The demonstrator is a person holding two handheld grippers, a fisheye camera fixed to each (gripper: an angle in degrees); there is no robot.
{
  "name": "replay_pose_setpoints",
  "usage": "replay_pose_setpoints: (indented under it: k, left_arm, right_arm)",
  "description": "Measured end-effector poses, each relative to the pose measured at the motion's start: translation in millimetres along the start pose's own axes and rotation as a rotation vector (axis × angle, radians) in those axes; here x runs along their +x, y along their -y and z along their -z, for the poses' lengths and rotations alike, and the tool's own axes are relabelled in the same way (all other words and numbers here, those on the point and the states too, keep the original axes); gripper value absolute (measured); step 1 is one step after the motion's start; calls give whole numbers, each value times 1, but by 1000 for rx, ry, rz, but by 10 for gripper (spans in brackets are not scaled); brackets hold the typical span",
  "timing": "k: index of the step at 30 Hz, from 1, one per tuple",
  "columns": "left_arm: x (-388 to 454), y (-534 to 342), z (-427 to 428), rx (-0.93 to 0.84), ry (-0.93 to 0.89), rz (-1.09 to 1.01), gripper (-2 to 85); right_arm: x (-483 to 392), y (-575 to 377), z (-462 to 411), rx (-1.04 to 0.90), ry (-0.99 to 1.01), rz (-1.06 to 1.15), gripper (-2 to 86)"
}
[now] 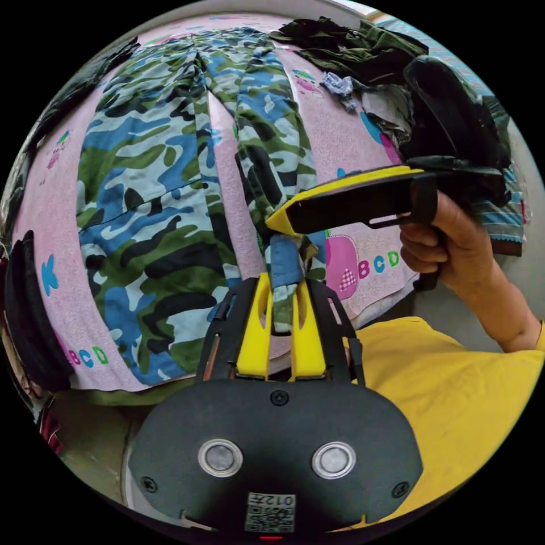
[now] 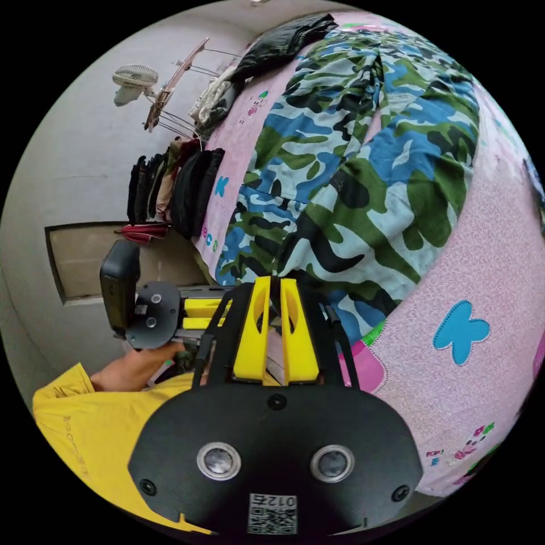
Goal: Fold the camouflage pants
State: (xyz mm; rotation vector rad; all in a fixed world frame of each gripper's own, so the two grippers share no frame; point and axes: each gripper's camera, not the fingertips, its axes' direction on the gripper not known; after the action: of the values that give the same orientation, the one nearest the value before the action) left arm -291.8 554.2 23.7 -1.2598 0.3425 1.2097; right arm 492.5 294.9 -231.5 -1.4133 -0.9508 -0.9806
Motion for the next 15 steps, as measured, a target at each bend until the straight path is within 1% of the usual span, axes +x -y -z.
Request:
replay_pose_setpoints:
  k: [2, 5, 9, 11, 15]
  left_arm:
    - [-19, -11, -1, 36, -78, -52, 65]
    - [-42, -31, 1, 76, -103, -117, 63]
    - [-63, -47, 11, 131, -166, -189, 66]
    - [-73, -52, 11, 129, -158, -247, 69]
    - [-92, -54, 1, 86, -118, -300, 71]
  right_arm:
    - [-1, 8, 21, 39, -33, 12, 29]
    - [17, 44, 74, 165, -103, -52, 33]
    - [78, 133, 148, 318, -134, -271, 61]
    - [100, 175, 178, 390, -154, -349, 78]
    - [123, 272, 230, 483, -292, -455, 119]
